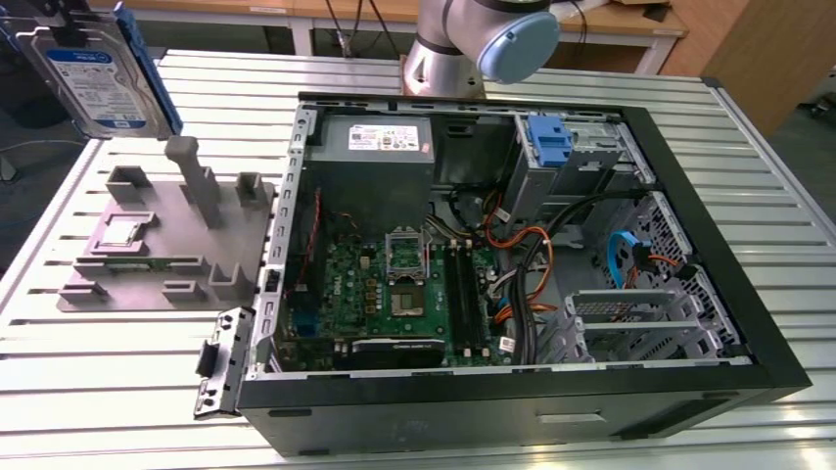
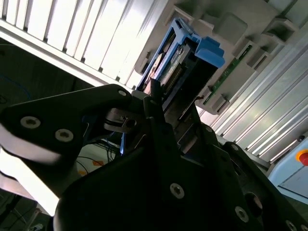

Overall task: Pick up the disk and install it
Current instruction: 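Pick up the disk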

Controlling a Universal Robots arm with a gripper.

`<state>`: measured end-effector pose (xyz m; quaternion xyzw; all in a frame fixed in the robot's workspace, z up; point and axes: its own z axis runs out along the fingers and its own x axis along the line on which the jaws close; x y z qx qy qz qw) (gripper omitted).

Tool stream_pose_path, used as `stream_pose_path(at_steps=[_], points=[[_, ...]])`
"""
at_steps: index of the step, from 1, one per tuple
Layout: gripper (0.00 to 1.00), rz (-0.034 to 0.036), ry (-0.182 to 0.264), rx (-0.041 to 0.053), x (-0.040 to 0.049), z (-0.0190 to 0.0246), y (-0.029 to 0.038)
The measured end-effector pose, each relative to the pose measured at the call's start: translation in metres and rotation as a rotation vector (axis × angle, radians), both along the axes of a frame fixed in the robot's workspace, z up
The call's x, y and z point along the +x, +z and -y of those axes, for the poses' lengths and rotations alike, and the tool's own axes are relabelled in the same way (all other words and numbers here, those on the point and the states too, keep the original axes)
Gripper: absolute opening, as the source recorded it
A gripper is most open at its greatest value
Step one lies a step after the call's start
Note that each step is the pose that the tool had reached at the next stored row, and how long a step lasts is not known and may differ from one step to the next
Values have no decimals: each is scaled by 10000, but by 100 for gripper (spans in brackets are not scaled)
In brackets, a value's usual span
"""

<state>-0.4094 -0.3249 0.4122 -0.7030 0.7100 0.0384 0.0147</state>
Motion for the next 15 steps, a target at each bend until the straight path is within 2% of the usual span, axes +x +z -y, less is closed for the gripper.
stream_pose_path(at_steps=[2, 4, 5, 10, 15], points=[[35, -3, -1, -34, 0, -3, 2], [35, -7, -1, -164, 0, -4, 1], [35, -7, 1, -187, 0, -4, 0], [35, -10, 0, -189, 0, -4, 9], [35, -8, 0, -185, 2, -4, 81]])
